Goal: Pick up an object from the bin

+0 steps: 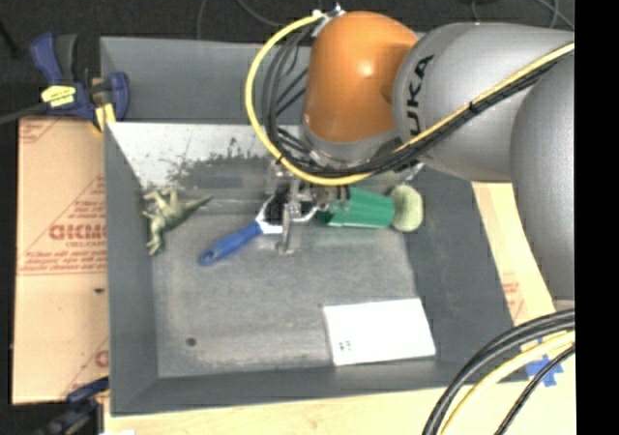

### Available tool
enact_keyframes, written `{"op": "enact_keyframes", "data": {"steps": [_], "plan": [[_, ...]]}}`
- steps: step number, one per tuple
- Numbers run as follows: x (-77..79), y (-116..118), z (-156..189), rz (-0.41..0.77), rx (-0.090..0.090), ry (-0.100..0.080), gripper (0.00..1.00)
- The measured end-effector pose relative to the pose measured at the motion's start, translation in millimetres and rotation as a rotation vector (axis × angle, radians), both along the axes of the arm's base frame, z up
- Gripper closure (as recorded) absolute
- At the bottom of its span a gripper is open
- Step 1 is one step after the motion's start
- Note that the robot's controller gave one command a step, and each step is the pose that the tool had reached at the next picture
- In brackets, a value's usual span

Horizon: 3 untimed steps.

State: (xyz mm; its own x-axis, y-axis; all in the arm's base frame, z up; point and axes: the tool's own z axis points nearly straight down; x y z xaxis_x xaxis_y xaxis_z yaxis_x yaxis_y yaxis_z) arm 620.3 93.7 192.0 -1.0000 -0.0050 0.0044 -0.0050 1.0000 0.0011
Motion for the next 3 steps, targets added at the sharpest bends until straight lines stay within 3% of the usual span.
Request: {"op": "enact_keyframes", "data": {"steps": [1,2,3], "plan": [[1.6,0,5,-0.002,0.001,-0.008,0.0],[20.5,-23,-56,0.062,-0.001,-0.015,0.0],[40.3,-53,-114,0.241,0.004,-0.032,0.0]]}}
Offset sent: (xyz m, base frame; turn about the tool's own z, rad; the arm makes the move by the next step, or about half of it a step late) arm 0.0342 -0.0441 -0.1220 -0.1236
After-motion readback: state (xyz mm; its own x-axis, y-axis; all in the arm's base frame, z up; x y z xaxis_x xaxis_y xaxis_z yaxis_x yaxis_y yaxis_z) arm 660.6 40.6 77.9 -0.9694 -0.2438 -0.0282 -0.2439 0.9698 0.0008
